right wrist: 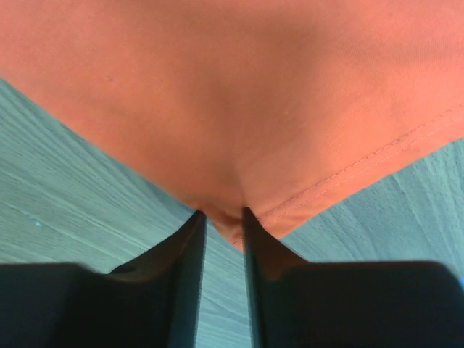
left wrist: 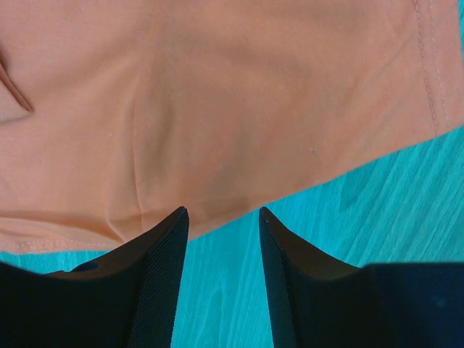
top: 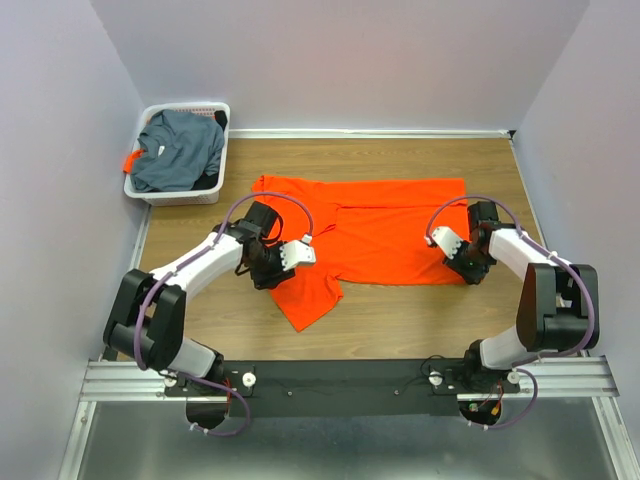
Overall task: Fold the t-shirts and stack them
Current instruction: Grap the side of the flattened tshirt closest away from the robot with both arms
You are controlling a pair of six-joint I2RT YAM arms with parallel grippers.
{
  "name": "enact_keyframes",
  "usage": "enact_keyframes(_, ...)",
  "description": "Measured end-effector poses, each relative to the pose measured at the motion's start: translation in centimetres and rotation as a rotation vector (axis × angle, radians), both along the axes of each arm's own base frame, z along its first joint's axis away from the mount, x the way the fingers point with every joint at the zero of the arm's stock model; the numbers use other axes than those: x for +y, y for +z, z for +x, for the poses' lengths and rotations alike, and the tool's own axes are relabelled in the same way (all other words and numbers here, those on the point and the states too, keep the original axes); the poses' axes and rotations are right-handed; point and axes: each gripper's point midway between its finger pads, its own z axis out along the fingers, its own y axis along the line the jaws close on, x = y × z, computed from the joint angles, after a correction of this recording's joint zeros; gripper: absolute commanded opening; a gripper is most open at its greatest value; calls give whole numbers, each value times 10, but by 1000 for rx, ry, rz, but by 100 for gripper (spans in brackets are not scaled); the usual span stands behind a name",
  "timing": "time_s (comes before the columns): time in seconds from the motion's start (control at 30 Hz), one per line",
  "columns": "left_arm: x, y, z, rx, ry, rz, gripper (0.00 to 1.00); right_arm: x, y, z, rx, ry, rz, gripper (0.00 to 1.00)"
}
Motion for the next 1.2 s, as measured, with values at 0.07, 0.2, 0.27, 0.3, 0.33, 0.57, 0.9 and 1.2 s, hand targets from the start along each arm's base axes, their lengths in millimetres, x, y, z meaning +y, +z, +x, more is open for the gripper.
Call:
enact_keyframes(0.07,0,-4,1,5,-2,4,49,-1,0,0,-2,1,-6,18)
enact_keyframes(0.2,0,-14,2,32,-7,20,49,-3,0,3,-11,4,-15,1)
enact_keyframes(0.27,0,-18,2,45,-9,31,49,-3,0,5,-17,0,-19,1)
enact_keyframes(0.3,1,-21,2,50,-12,36,49,-4,0,5,-19,0,-21,1)
enact_keyframes(0.33,2,-22,2,53,-12,43,49,-4,0,5,-19,0,-22,1)
enact_keyframes(0.57,4,-31,11,23,-12,93,22,-4,0,6,-23,0,-23,1)
enact_keyframes(0.9,11,-24,3,7,-24,117,0,-4,8,8,-52,-1,-24,0)
enact_keyframes(1.2,16,8,-8,-37,-22,94,0,-7,50,8,-182,-2,-40,1)
